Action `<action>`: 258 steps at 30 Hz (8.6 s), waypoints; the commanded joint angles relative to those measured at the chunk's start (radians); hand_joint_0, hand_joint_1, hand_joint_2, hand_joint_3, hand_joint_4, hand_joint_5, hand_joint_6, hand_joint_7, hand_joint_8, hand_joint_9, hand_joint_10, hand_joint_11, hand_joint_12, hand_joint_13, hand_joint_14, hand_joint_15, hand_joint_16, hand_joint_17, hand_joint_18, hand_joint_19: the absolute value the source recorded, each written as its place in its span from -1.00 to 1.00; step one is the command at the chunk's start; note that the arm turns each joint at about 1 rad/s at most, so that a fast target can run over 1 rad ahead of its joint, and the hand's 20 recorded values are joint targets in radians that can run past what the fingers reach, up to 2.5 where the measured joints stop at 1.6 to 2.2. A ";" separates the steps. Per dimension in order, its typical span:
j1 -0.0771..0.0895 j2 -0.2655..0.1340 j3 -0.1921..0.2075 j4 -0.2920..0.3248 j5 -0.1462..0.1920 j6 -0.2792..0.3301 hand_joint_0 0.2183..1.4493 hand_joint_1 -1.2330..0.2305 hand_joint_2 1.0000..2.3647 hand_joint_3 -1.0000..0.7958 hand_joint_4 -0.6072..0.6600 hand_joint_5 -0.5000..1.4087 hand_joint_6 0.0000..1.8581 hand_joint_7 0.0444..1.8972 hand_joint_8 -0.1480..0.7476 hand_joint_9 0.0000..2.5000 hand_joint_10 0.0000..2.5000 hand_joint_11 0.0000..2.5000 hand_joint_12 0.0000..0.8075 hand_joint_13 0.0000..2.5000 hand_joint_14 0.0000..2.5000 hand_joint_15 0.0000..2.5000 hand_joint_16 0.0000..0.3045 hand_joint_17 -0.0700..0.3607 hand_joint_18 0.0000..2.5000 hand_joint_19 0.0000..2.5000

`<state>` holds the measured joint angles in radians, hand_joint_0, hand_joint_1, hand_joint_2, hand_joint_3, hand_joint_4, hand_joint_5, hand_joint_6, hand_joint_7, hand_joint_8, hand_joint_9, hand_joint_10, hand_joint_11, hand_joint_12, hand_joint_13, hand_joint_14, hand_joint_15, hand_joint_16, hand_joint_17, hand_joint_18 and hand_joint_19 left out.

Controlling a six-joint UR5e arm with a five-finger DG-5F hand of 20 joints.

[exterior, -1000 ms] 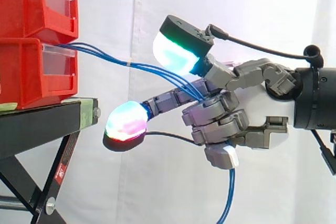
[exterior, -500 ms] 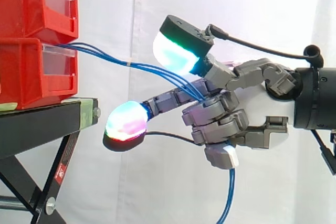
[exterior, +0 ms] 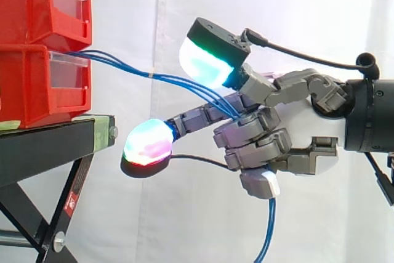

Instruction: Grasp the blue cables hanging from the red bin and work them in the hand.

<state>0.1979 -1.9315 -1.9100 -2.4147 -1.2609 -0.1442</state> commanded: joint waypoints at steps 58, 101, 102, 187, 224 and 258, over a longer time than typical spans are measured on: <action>0.000 0.000 0.000 -0.001 0.000 0.000 -0.14 -0.08 -1.00 -1.00 0.49 -0.29 -0.99 0.19 0.42 -0.15 1.00 1.00 0.78 0.38 1.00 0.50 0.45 0.09 0.75 -0.55; -0.005 0.000 0.000 -0.017 0.006 -0.002 -0.13 -0.08 -1.00 -1.00 0.47 -0.30 -0.99 0.19 0.42 -0.15 1.00 1.00 0.78 0.38 1.00 0.50 0.45 0.09 0.75 -0.55; -0.005 0.000 0.000 -0.017 0.006 -0.002 -0.13 -0.08 -1.00 -1.00 0.46 -0.30 -0.99 0.19 0.42 -0.15 1.00 1.00 0.78 0.38 1.00 0.50 0.45 0.09 0.75 -0.55; -0.127 0.069 0.233 -0.405 0.135 -0.054 -0.01 -0.10 -1.00 -0.97 0.34 -0.28 -0.54 0.24 0.42 -0.15 1.00 1.00 0.78 0.38 1.00 0.50 0.45 0.09 0.75 -0.55; -0.055 0.026 0.233 -0.333 0.308 -0.221 -0.07 -0.17 -1.00 -1.00 0.34 -0.37 -0.08 0.14 0.42 -0.15 1.00 1.00 0.78 0.38 1.00 0.50 0.45 0.09 0.75 -0.55; -0.051 0.028 0.275 -0.287 0.319 -0.295 -0.03 -0.27 -1.00 -0.94 0.32 -0.48 -0.02 0.08 0.42 -0.15 1.00 1.00 0.78 0.38 1.00 0.50 0.45 0.09 0.75 -0.55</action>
<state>0.1476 -1.9040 -1.6354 -2.6915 -0.9323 -0.4428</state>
